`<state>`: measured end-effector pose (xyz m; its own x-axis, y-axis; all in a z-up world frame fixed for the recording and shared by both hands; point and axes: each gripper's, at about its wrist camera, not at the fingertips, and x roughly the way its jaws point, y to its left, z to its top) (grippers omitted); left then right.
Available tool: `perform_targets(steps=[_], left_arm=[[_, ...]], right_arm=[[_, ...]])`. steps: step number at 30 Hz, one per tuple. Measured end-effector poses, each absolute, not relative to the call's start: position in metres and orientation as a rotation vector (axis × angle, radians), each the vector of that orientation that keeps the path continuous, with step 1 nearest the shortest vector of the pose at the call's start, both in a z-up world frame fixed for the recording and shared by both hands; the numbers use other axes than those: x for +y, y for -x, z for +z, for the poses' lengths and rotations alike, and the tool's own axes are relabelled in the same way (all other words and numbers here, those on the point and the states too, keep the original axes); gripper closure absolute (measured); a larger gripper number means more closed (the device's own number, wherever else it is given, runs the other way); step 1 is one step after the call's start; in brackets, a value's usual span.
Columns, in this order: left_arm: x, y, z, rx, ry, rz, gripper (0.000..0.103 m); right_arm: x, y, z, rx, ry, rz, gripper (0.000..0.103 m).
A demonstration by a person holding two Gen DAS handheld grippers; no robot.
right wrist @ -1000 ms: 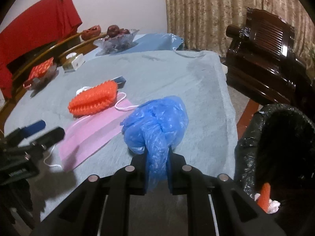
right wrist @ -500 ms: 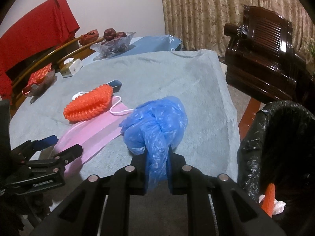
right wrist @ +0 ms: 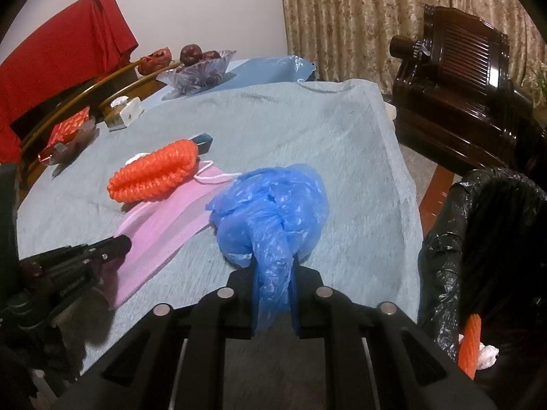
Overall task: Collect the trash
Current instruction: 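Grasp the pink face mask with the left tool while the right tool holds the blue bag, then carry the pink mask and blue bag over the bin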
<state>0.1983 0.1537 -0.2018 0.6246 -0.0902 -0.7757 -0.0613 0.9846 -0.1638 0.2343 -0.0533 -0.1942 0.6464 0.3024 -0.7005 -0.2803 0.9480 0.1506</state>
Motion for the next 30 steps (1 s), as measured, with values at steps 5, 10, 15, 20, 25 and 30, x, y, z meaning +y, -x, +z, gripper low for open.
perform_targets(steps=[5, 10, 15, 20, 25, 30], left_arm=[[0.138, -0.191, -0.196, 0.885, 0.186, -0.079, 0.102], [0.131, -0.183, -0.178, 0.837, 0.194, -0.098, 0.103], [0.126, -0.18, -0.153, 0.785, 0.195, -0.113, 0.103], [0.117, -0.176, -0.133, 0.744, 0.177, -0.12, 0.103], [0.112, -0.173, -0.122, 0.728, 0.174, -0.123, 0.103], [0.106, -0.17, -0.107, 0.69, 0.167, -0.129, 0.103]], right_arm=[[-0.055, -0.234, -0.194, 0.798, -0.03, 0.329, 0.088], [-0.06, -0.232, -0.184, 0.775, -0.042, 0.319, 0.088], [-0.071, -0.227, -0.167, 0.74, -0.054, 0.31, 0.088], [-0.085, -0.22, -0.153, 0.709, -0.066, 0.31, 0.088], [-0.094, -0.215, -0.141, 0.687, -0.08, 0.308, 0.088], [-0.105, -0.206, -0.125, 0.653, -0.083, 0.309, 0.088]])
